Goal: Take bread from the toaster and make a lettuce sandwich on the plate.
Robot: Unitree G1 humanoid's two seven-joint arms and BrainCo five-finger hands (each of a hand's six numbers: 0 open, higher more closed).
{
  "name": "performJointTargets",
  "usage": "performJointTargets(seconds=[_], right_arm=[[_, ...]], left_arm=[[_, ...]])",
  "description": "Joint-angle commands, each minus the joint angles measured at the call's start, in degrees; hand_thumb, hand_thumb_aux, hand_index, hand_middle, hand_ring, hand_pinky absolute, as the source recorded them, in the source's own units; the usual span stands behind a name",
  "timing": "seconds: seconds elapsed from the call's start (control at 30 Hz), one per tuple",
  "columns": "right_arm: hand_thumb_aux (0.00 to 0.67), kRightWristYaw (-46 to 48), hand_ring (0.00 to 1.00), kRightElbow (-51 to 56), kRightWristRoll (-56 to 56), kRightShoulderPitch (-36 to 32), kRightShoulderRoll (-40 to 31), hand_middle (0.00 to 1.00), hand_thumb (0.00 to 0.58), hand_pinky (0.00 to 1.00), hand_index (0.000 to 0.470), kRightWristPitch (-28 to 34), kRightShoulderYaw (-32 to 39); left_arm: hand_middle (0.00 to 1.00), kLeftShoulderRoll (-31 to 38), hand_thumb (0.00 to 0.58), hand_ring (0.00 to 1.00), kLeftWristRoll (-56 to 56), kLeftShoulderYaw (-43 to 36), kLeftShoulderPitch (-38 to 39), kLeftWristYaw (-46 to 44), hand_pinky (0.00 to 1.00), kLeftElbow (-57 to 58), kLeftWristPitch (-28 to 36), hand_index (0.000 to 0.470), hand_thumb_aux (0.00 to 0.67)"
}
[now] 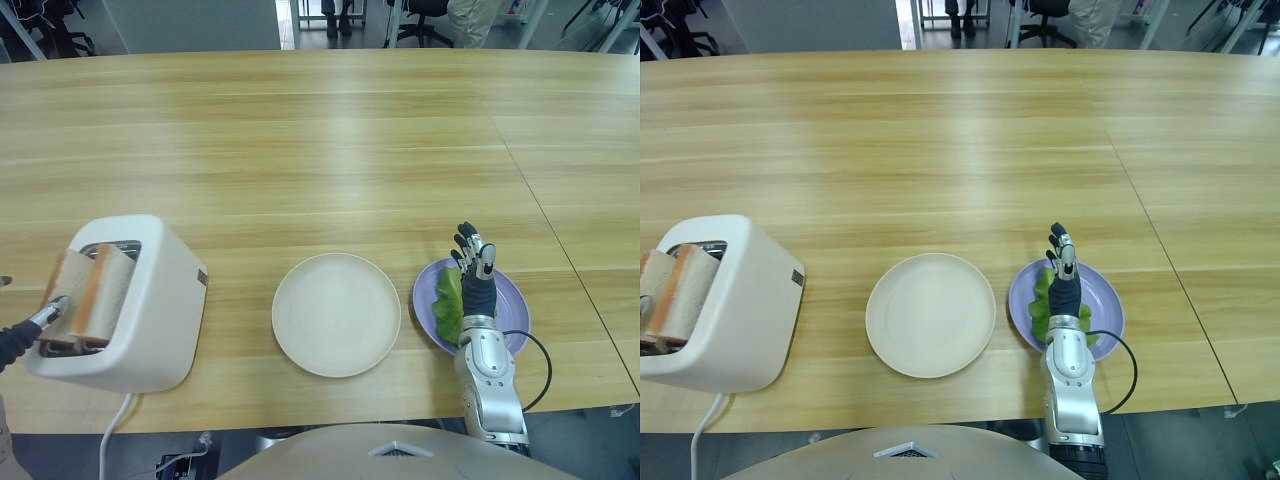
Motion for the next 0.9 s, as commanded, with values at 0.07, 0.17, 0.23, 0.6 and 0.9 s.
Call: performJointTargets(seconds=[0.07, 0.17, 0.23, 0.6, 0.9], right_arm=[[0.000, -0.08, 0.00, -0.60, 0.32, 0.18, -0.05, 0.00, 0.000, 0.00, 0.000, 0.22, -0.51], [0.000, -0.10, 0.00, -0.61, 0.31, 0.17, 0.00, 0.00, 0.000, 0.00, 0.000, 0.24, -0.51], [0.000, -0.05, 0.00, -0.52, 0.32, 0.09, 0.01, 0.00, 0.000, 0.00, 0.000, 0.24, -0.53], [0.000, 0.22, 0.00, 0.24, -0.05, -0.17, -0.04, 0.00, 0.000, 0.00, 0.000, 0.30, -0.21], [0.000, 0.04, 0.00, 0.58, -0.57, -0.33, -0.04, 0.00, 0.000, 0.00, 0.000, 0.54, 0.31]], left_arm=[[0.00, -0.65, 0.485, 0.00, 0.35, -2.40, 1.14, -1.86, 0.00, 0.94, 0.67, 0.274, 0.399], [0.00, -0.73, 0.472, 0.00, -0.77, -2.35, 0.86, -1.97, 0.00, 0.93, 0.82, 0.262, 0.381], [0.00, -1.02, 0.521, 0.00, -2.03, -2.56, 0.72, -2.30, 0.00, 0.64, 0.71, 0.314, 0.457], [0.00, -2.24, 0.503, 0.00, -6.12, -2.22, -1.35, -2.03, 0.00, -2.97, 1.13, 0.292, 0.426], [0.00, -2.61, 0.556, 0.00, -8.10, -0.46, -3.34, -1.94, 0.00, -6.92, 1.93, 0.366, 0.533]])
